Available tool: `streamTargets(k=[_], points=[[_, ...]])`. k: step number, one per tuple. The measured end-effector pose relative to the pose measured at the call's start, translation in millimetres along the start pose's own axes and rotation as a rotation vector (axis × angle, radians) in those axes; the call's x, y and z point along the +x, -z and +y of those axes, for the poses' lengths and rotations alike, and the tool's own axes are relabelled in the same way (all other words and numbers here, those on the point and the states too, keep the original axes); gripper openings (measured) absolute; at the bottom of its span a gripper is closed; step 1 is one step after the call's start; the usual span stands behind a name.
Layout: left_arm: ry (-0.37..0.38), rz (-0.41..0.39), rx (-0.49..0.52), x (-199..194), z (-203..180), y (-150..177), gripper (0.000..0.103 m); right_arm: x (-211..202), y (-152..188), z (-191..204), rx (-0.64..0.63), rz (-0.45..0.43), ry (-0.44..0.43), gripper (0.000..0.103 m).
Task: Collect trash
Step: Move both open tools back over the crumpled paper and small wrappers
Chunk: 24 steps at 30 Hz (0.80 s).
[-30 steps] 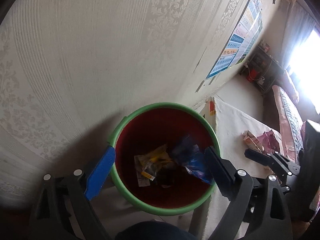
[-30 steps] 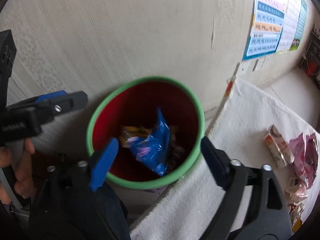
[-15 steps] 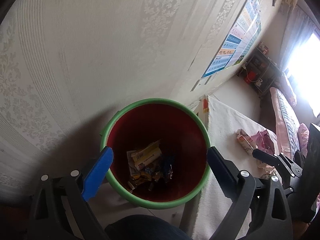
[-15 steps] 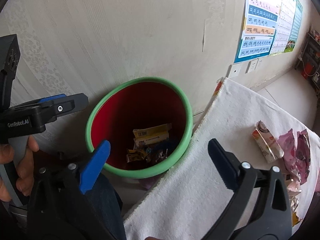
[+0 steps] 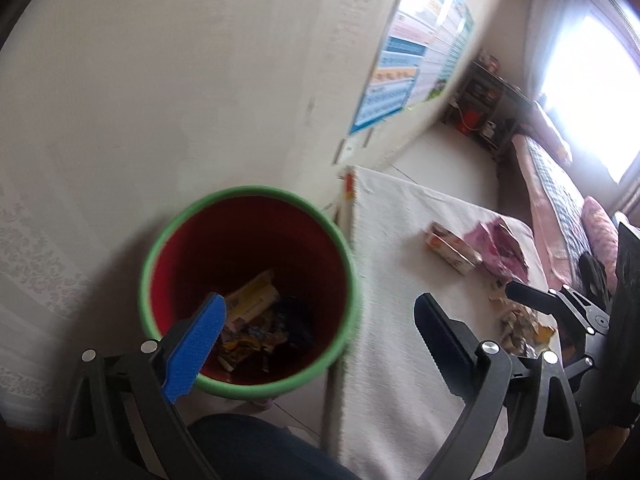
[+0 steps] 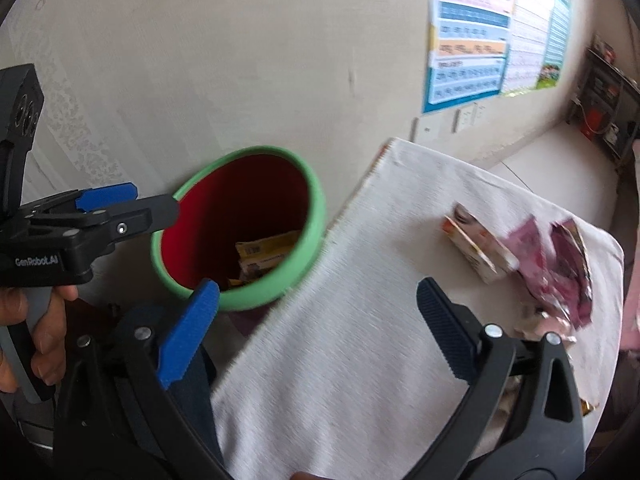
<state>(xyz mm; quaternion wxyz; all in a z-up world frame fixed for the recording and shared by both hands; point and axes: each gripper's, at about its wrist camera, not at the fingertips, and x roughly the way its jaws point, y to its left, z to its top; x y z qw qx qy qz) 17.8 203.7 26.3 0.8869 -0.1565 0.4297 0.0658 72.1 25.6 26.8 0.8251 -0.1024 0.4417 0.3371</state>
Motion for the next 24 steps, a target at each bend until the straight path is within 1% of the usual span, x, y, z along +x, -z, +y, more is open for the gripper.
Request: streamTargets(k=[7,14,19,24], points=[[0.048,0.008,0.07,8,-53,9,0.091,-23,29,-49,0.067,-0.002,0.056,0.098],[0.122,0.051,0.136,28,-107,20,0.091,-54,66,-107,0.15,0.002,0.128,0.098],[0.169,0.078,0.184,39,-144,29,0.091,-74,94,-152,0.196,0.021,0.199,0.098],[0.203,0.104,0.223,49,-172,39,0.091,-85,116,-195,0.275,0.04,0.246,0.098]])
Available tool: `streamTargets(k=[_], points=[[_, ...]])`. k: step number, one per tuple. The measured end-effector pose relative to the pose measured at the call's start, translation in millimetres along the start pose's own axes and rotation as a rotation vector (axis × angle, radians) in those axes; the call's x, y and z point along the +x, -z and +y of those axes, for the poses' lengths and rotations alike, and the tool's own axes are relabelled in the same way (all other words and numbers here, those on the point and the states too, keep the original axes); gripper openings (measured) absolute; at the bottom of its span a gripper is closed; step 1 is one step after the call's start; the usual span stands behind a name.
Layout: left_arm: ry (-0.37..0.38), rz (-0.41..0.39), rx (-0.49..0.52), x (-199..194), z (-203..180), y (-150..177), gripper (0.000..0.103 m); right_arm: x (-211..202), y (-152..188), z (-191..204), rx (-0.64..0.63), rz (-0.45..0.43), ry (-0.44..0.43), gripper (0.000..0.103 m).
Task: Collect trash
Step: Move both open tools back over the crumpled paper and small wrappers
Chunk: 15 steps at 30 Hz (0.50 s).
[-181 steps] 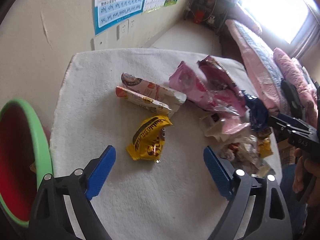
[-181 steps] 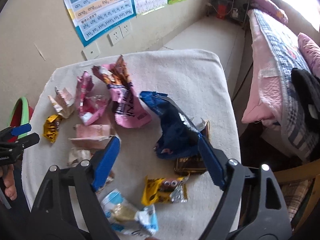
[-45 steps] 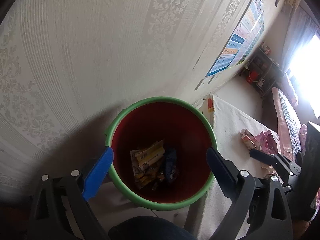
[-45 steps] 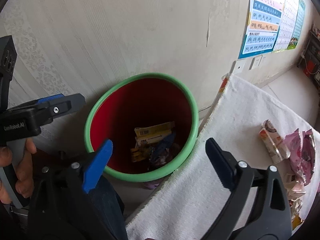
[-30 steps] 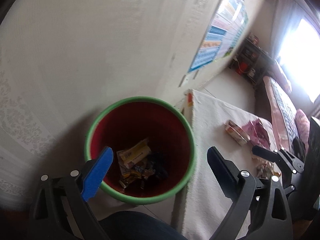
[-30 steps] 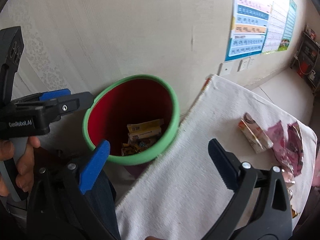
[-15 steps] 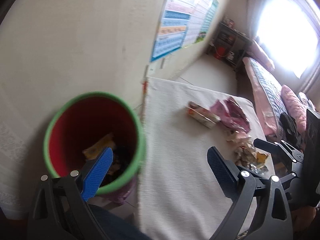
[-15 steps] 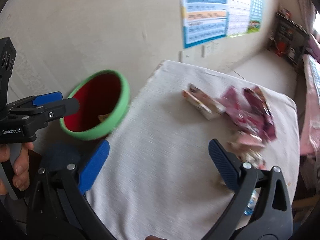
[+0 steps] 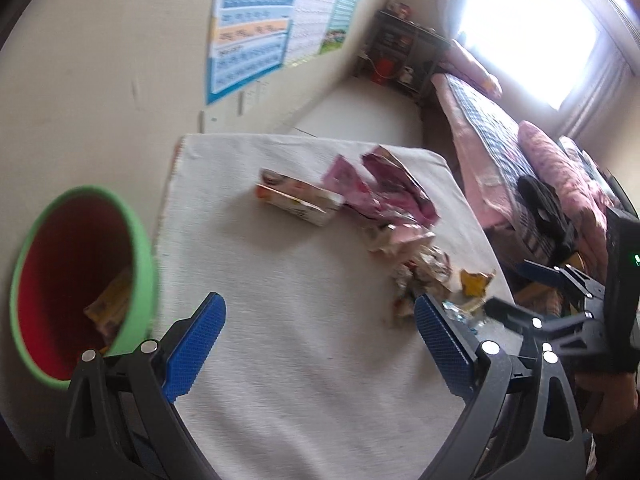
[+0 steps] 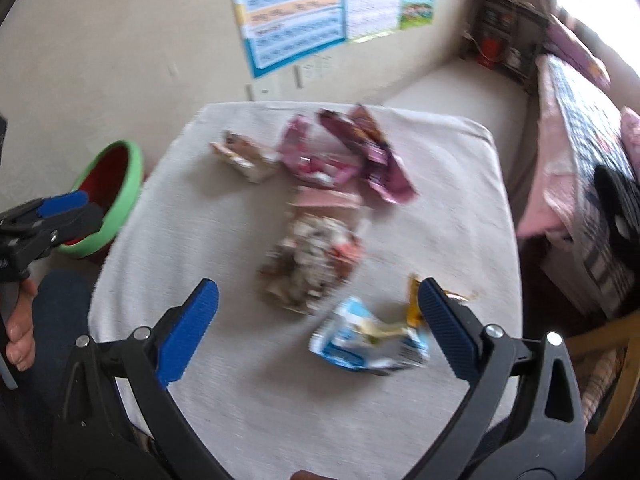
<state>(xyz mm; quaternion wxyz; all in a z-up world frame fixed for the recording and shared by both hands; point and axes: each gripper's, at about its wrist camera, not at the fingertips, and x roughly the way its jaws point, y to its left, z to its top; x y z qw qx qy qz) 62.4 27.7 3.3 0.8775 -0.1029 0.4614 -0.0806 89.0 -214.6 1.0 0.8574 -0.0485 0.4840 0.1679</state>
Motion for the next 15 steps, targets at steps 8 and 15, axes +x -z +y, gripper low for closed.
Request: streamTargets(k=[8,15], points=[[0.059,0.069,0.058,29,-37,7,0.091,8,11,-45,0.128,0.036,-0.001,0.098],[0.122,0.125,0.074,63,-68,0,0.091,25,23,-77,0.189,0.088,0.069,0.098]])
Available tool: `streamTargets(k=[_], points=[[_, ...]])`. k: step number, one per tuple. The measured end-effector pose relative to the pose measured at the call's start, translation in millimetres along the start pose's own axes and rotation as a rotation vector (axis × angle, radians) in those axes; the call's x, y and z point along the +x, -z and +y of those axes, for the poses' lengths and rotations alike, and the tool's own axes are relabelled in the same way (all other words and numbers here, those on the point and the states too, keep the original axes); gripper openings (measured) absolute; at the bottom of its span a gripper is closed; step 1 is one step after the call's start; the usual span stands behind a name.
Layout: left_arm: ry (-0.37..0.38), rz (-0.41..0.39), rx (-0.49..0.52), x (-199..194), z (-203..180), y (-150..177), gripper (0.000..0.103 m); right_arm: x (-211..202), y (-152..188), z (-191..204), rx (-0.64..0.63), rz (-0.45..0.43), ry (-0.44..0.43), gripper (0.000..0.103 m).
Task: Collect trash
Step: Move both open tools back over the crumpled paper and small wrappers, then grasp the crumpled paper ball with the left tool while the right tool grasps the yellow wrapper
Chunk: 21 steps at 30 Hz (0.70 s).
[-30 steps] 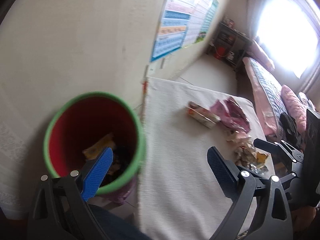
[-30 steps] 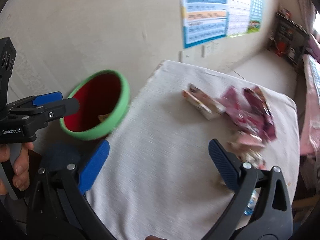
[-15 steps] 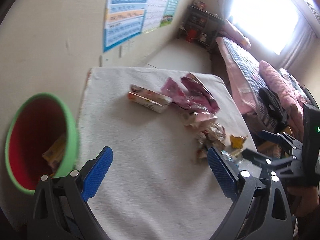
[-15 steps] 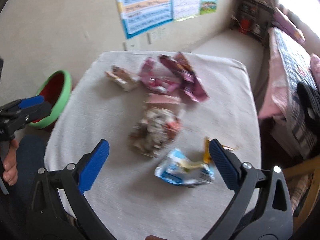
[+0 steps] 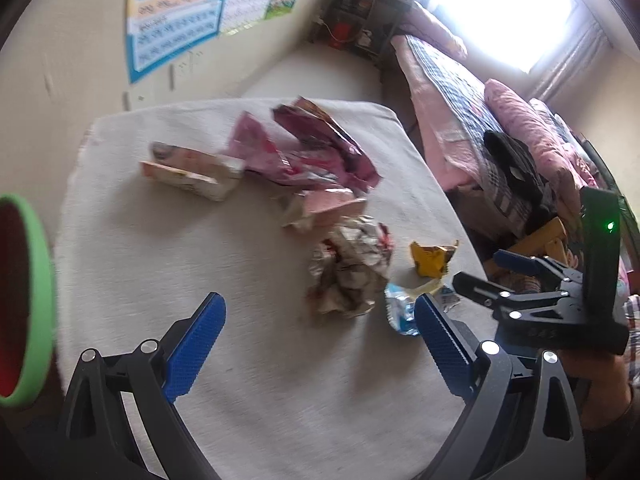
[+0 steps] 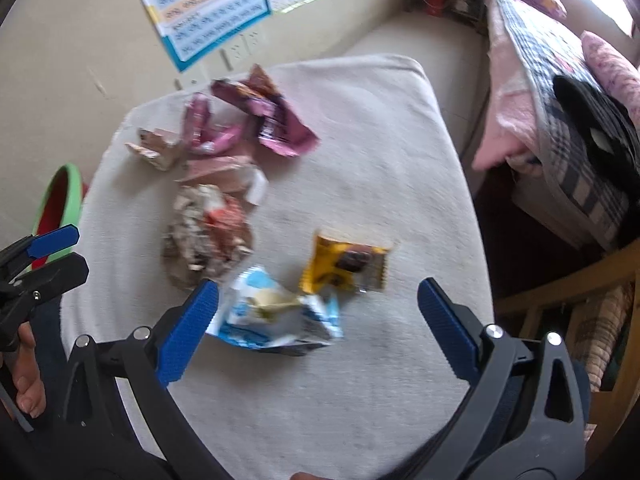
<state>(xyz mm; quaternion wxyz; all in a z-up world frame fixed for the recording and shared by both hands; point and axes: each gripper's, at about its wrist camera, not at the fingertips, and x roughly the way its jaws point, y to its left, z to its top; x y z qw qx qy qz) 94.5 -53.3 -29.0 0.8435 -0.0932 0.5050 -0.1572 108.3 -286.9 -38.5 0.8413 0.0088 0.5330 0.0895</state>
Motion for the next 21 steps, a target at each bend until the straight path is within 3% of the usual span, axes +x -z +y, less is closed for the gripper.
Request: streamTargets(k=[4,10,15,19,21], points=[[0.042,0.028,0.009,22,-17,-10,0.09,9,0,-17,0.046,0.005,-0.005,0.098],[0.027,0.1,0.03,59,-31,-20,0.087,28,-5,-32,0.077,0.027,-0.029,0.098],[0.034,0.143,-0.015,84,-28,-25,0.079,45,-8,-38,0.089,0.05,-0.076,0.091],[0.022,0.189,-0.041,102,-24,-25,0.06,60,-7,-43,0.11,0.07,-0.108,0.08],[0.015,0.198,-0.03,105,-25,-24,0.06,63,-8,-44,0.112,0.073,-0.119,0.074]])
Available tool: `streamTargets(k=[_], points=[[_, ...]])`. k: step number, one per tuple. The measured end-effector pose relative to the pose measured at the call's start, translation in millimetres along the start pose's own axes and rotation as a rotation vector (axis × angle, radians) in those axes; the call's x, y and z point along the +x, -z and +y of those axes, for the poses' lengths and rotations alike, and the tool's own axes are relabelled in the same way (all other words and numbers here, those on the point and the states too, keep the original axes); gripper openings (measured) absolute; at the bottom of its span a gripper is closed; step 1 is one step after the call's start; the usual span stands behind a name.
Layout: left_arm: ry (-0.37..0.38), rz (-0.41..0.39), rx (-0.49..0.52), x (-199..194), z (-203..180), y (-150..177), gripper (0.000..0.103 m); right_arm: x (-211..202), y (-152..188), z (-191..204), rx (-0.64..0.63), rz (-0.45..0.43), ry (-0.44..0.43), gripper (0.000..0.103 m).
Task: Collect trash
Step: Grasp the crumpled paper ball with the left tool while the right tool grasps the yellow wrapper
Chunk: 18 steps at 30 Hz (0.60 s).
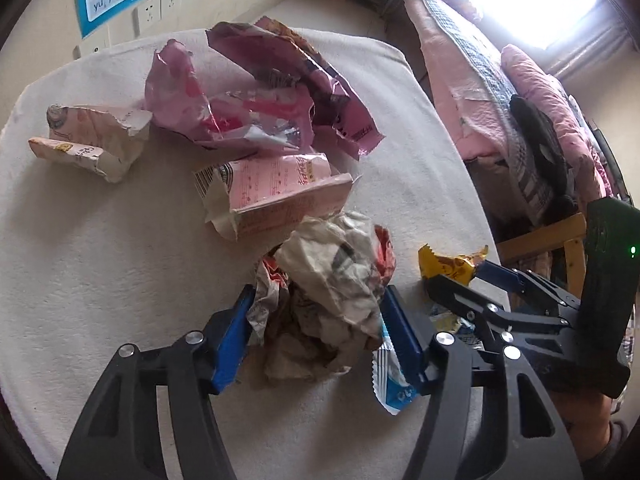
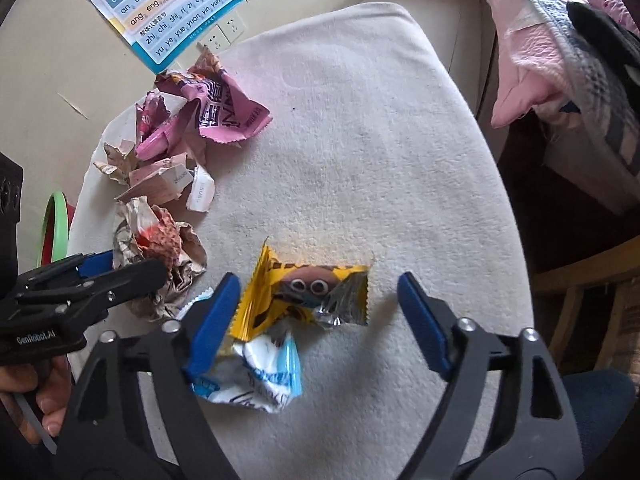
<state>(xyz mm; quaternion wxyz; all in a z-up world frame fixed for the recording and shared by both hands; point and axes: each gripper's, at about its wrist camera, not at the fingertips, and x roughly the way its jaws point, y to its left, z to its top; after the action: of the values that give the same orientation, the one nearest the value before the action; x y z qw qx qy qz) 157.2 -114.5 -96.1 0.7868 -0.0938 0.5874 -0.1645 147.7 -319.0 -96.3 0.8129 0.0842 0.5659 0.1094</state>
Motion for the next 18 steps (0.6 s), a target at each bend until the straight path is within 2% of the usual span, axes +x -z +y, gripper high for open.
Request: streamTargets(k=[2,6,7,12,18], points=[[-0.005,0.009,0.014,2,-2,2,0.054,0,-1,0,0.001,-0.003,-0.013,0.066],[0.005,0.02,0.017,4,-1,4,0.048,0,0,-2,0.007,-0.01,-0.029,0.055],[0.006,0.017,0.019,3,-2,5,0.045,0,-1,-3,0.009,-0.012,-0.029,0.048],[0.005,0.006,0.03,-5,-1,8,0.04,-5,-1,-2,0.004,-0.029,-0.02,0.043],[0.0,-0.032,0.027,-26,5,14,0.04,-21,-1,9,-0.028,-0.066,0.0,0.042]])
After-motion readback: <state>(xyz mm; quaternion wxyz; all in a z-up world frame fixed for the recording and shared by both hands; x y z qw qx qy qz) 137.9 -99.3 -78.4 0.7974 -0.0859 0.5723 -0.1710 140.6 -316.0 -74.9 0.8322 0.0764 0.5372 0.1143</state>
